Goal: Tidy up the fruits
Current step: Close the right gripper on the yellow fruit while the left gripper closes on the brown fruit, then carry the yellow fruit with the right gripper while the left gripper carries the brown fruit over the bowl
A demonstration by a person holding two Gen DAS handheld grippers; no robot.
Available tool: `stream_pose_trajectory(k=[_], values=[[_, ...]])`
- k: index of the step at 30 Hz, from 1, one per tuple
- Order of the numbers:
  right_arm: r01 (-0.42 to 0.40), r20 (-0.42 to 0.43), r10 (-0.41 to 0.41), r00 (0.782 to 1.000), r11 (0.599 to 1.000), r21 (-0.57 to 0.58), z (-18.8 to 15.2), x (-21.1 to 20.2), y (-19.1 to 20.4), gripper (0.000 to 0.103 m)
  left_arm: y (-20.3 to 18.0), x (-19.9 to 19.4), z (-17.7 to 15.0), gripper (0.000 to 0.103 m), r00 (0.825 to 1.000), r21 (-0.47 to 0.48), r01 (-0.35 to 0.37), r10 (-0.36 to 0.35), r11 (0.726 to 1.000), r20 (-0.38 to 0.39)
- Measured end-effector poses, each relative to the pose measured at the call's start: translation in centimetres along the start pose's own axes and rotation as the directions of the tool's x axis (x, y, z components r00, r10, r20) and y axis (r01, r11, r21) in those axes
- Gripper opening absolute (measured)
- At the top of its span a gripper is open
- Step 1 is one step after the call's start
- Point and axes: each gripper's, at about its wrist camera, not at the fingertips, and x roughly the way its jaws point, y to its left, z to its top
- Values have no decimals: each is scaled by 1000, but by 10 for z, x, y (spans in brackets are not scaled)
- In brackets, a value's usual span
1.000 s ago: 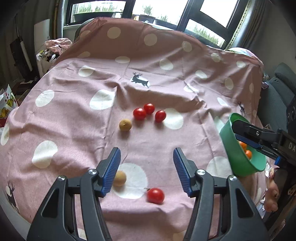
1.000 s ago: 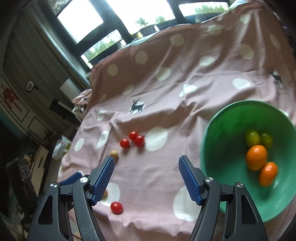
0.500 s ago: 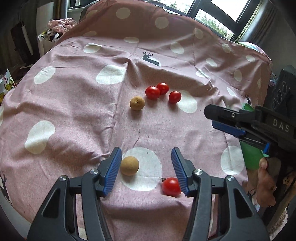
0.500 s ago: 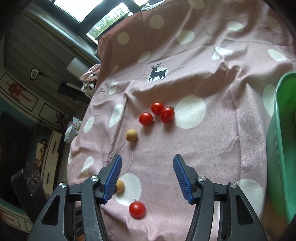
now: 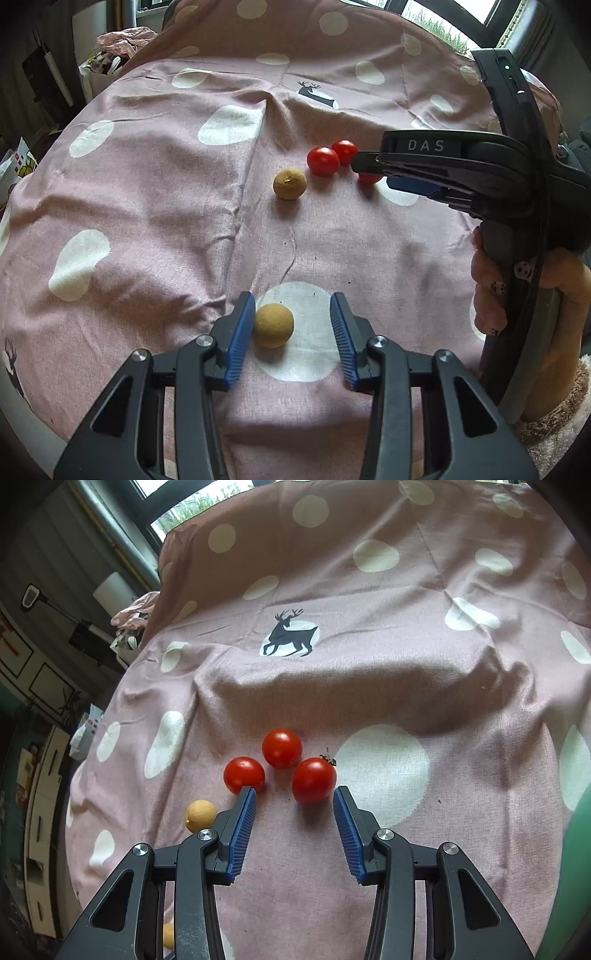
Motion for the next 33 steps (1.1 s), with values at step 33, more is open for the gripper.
stream_pose_trajectory(k=[33], values=[[-152, -58, 147, 987, 984, -92, -11, 14, 43, 29, 2, 12, -4, 25, 997, -69, 60, -63, 996, -41]])
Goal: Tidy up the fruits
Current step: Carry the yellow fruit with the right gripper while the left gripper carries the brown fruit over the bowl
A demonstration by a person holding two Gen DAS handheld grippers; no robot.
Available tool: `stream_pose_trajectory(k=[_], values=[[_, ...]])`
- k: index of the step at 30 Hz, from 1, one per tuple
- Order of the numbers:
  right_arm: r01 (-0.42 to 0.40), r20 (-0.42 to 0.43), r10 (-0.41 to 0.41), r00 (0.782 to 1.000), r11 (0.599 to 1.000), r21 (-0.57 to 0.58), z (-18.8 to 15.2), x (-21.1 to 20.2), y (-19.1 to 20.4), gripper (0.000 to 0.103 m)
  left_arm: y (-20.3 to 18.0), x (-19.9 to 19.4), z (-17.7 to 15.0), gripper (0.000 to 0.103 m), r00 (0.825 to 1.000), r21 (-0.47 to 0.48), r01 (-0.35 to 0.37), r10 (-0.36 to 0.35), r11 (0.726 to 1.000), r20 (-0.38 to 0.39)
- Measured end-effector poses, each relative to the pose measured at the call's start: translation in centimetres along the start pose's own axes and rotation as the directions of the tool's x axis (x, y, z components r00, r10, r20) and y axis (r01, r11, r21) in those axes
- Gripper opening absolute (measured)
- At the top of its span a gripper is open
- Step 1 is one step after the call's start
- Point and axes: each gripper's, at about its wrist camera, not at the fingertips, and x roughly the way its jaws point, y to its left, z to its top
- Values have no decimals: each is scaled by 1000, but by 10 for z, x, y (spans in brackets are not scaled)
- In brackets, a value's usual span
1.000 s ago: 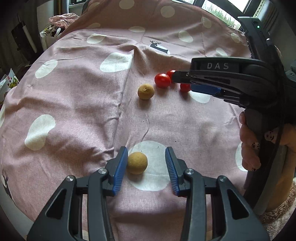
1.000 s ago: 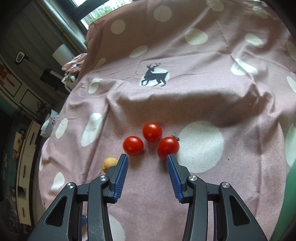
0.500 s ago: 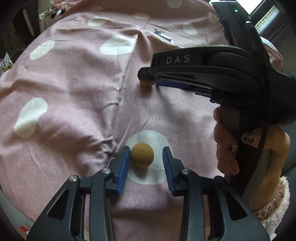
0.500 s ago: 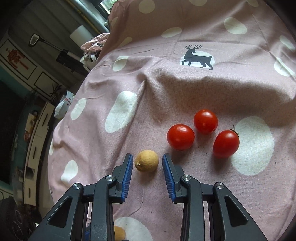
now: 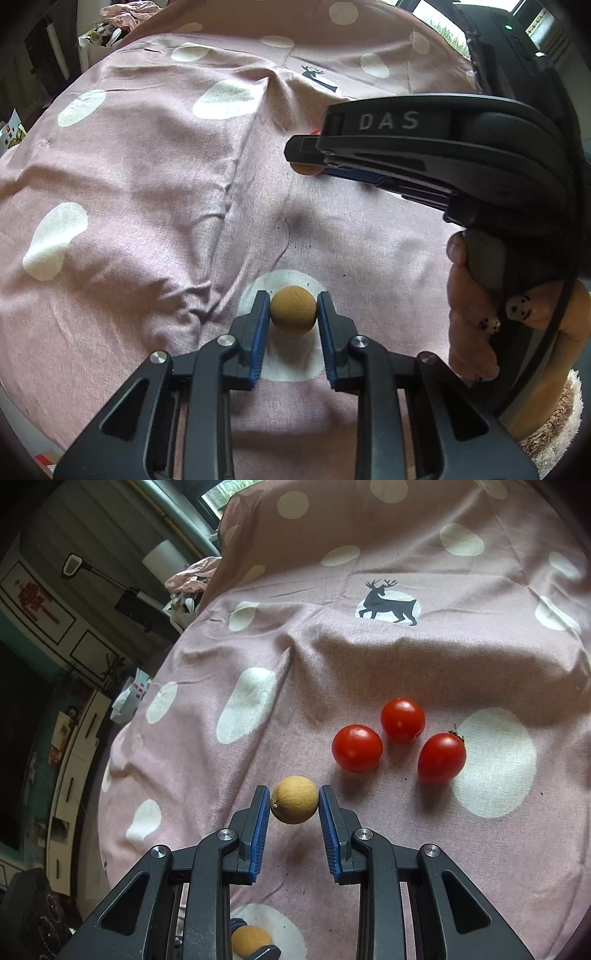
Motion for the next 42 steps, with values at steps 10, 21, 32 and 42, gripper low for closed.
stream_pose_trajectory(k=[10, 21, 32, 42], values=[[-4, 163, -7, 987, 998, 64, -20, -79, -10, 29, -36, -48, -4, 25, 983, 92, -10, -7, 996, 186], [19, 341, -87, 936, 980, 197, -62, -170, -52, 29, -75, -78, -4, 25, 952, 180, 6, -60, 984, 300], [32, 465, -168, 869, 958, 285, -77, -229, -87, 29, -153, -89, 6, 26, 931, 296, 96, -191, 950, 312], [182, 441, -388, 809, 879, 440, -101, -262, -139, 29, -228, -54, 7, 26, 941, 417, 192, -287, 888, 177]])
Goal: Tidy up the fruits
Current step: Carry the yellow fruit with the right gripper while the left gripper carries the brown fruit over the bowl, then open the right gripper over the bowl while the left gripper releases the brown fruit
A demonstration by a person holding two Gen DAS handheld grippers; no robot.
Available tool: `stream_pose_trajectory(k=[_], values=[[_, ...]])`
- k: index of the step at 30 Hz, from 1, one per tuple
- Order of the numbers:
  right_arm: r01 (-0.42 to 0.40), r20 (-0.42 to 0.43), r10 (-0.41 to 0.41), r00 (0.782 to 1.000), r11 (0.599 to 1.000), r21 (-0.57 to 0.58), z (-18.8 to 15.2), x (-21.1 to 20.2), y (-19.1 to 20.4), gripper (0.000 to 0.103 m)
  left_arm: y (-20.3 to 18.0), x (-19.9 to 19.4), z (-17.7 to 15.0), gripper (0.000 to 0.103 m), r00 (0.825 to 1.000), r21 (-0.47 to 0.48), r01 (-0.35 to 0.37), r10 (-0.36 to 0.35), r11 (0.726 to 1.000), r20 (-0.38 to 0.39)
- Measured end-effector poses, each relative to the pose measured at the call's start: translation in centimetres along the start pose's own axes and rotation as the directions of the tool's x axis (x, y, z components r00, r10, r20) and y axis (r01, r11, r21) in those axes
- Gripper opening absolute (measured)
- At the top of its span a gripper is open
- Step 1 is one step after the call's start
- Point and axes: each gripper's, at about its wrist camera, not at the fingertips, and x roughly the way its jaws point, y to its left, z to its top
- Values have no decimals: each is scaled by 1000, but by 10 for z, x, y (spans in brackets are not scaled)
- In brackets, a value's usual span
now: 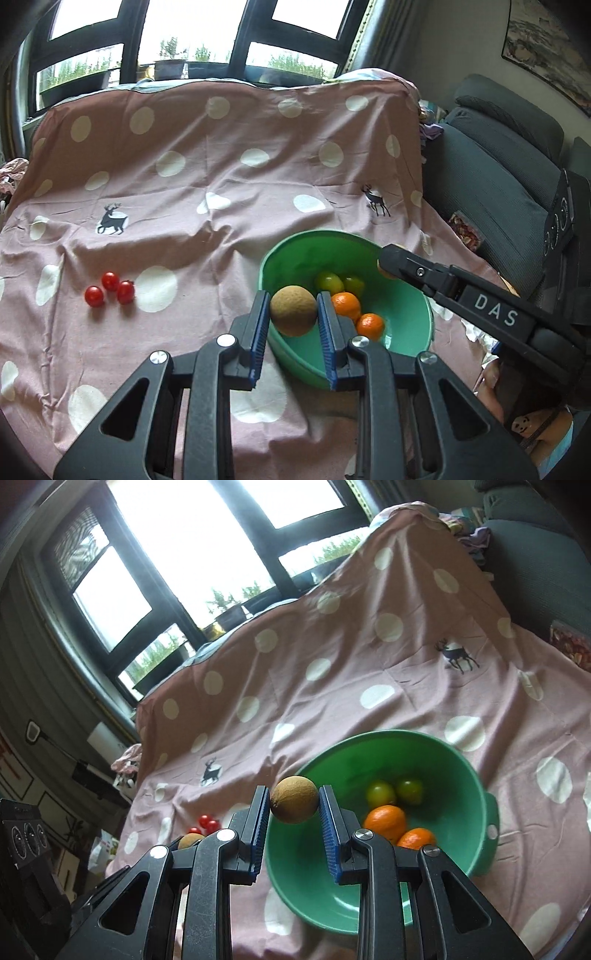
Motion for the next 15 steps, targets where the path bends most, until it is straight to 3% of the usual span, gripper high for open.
stream_pose_trajectory(k=[6, 15], values=[[81, -33, -79, 996, 994, 69, 2, 3, -36, 29, -22, 35, -2, 26, 994, 20, 75, -73, 997, -84], [217, -102, -212, 972, 975, 46, -3, 20, -47, 29, -36, 72, -8, 26, 968, 11, 158, -153, 987, -201]])
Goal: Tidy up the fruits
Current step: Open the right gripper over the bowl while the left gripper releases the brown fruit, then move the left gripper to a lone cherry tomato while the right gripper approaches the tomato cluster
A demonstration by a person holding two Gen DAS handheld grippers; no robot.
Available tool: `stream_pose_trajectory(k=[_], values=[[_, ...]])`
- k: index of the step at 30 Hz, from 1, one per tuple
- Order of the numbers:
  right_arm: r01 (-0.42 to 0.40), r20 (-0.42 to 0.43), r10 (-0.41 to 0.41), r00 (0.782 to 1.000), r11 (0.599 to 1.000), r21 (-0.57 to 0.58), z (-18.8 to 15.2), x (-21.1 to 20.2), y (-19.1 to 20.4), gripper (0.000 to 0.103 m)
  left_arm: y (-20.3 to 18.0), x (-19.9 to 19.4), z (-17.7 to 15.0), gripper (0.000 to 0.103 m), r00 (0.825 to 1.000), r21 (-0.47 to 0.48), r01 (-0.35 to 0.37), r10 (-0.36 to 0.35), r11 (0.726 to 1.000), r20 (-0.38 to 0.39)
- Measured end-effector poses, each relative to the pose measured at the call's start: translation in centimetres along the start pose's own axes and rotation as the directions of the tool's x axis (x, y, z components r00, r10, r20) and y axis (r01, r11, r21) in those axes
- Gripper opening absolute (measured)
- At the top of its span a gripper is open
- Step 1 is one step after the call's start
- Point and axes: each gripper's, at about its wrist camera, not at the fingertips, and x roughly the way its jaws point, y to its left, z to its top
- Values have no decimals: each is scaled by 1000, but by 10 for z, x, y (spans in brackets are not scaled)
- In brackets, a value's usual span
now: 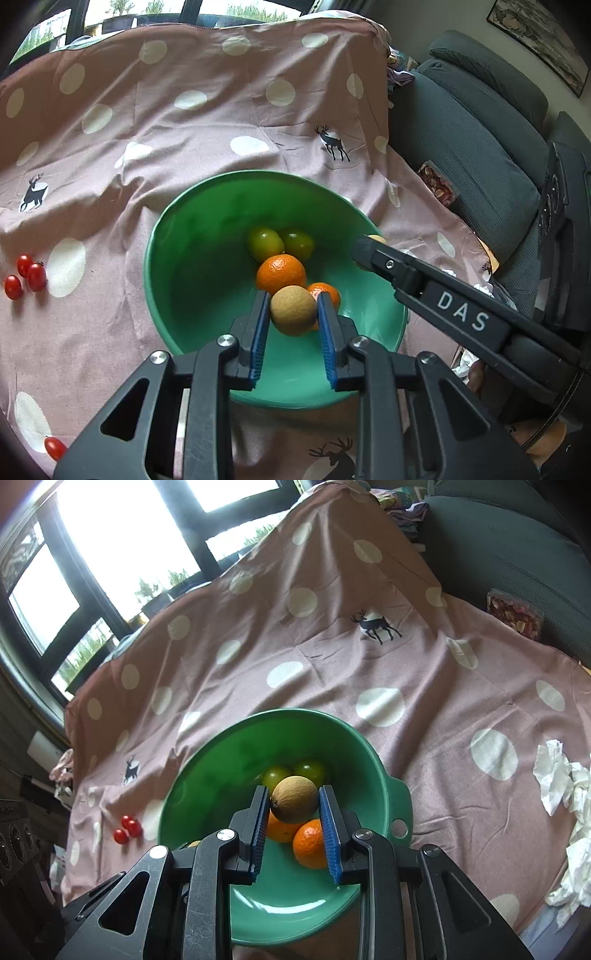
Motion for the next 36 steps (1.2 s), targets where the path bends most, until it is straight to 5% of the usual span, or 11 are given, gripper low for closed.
stream_pose_trajectory(k=[12, 15, 16, 18, 24, 27, 31, 36], values=[[71, -41, -70, 997, 998, 0, -1, 8, -2, 29, 0, 5, -5, 25, 1000, 1, 25, -25, 1000, -13], [48, -24, -48, 999, 999, 19, 1, 2, -1, 39, 5, -9, -5, 31, 1000, -9, 30, -30, 1000, -8], [41, -13, -41, 999, 999, 17, 1, -1, 1, 50, 8, -16, -5, 34, 1000, -12, 26, -26, 1000, 5], [25, 15, -25, 1000, 1000, 0, 1, -7, 7, 61, 14, -32, -7, 46, 999, -23, 5, -4, 1000, 35], [-100, 38, 102, 994, 994, -39, 0, -18, 31, 66, 54, -83, -15, 54, 994, -118, -65, 74, 991, 76], [-160, 18, 162, 987, 984, -82, -3, -17, 51, 68, 78, -108, -26, 57, 980, -165, -152, 170, 974, 101], [-233, -34, 230, 973, 962, -142, -10, -9, 85, 68, 113, -125, -48, 57, 959, -227, -262, 280, 938, 52], [-306, -122, 285, 951, 924, -229, -25, 11, 134, 68, 158, -129, -81, 55, 954, -326, -292, 299, 899, -29]])
